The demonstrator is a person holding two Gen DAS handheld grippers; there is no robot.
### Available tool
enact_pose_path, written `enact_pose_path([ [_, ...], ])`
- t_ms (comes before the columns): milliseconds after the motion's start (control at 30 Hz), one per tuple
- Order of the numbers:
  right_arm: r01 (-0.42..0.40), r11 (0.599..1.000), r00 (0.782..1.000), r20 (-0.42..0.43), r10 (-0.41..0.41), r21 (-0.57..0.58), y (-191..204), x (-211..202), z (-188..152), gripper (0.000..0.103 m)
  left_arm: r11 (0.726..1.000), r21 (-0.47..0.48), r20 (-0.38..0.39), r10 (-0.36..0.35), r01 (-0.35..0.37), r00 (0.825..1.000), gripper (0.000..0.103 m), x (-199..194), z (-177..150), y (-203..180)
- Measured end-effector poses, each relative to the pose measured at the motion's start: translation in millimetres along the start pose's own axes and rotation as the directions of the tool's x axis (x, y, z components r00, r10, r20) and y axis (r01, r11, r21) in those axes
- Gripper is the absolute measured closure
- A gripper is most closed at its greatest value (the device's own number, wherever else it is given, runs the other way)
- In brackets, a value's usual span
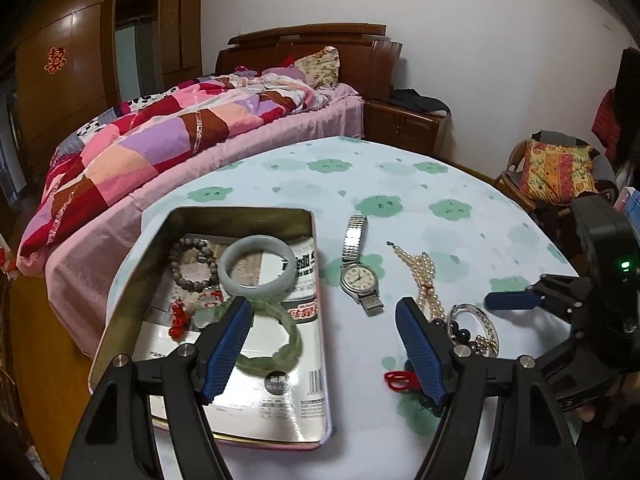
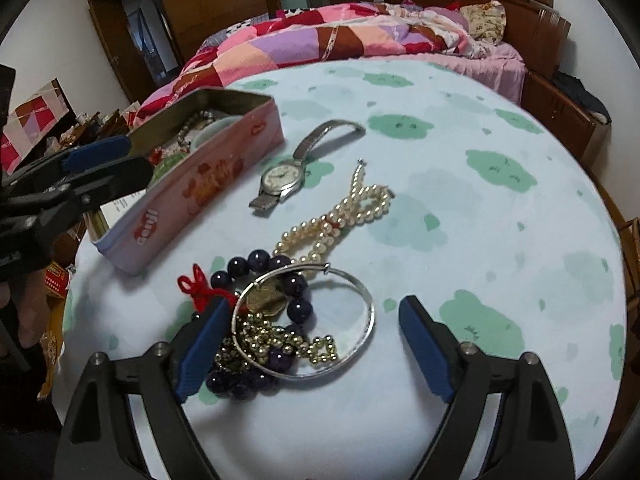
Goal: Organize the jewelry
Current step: 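Move both grippers back toward the remaining jewelry on the table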
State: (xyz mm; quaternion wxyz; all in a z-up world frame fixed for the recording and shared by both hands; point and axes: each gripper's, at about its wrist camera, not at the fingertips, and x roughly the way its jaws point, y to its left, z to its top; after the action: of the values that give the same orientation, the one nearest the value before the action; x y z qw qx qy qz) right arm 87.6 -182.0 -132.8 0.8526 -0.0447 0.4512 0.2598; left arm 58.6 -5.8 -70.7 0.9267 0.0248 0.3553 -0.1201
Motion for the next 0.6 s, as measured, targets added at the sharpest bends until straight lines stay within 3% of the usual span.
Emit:
enact_pose_path([
  [100, -0.004, 1.000, 1.000, 0.007, 0.004, -0.008, 1, -1, -3, 0.028, 1.000, 0.006, 0.002, -0.003, 0.003, 1.000, 0.029, -1, 0, -3],
  [400, 0.045, 0.998, 0.994, 0.102, -0.049, 0.034, -10, -23, -5, 0.029, 1.000, 0.016, 0.009, -0.007, 0.007, 1.000, 0.029, -1, 1, -13],
  [600, 0.178, 0.980, 0.975, 0.115, -0.187, 0.087, -38, -22, 3, 0.029, 1.000, 0.014, 0.020, -0.023, 0.022, 1.000, 0.029, 7, 7, -27],
])
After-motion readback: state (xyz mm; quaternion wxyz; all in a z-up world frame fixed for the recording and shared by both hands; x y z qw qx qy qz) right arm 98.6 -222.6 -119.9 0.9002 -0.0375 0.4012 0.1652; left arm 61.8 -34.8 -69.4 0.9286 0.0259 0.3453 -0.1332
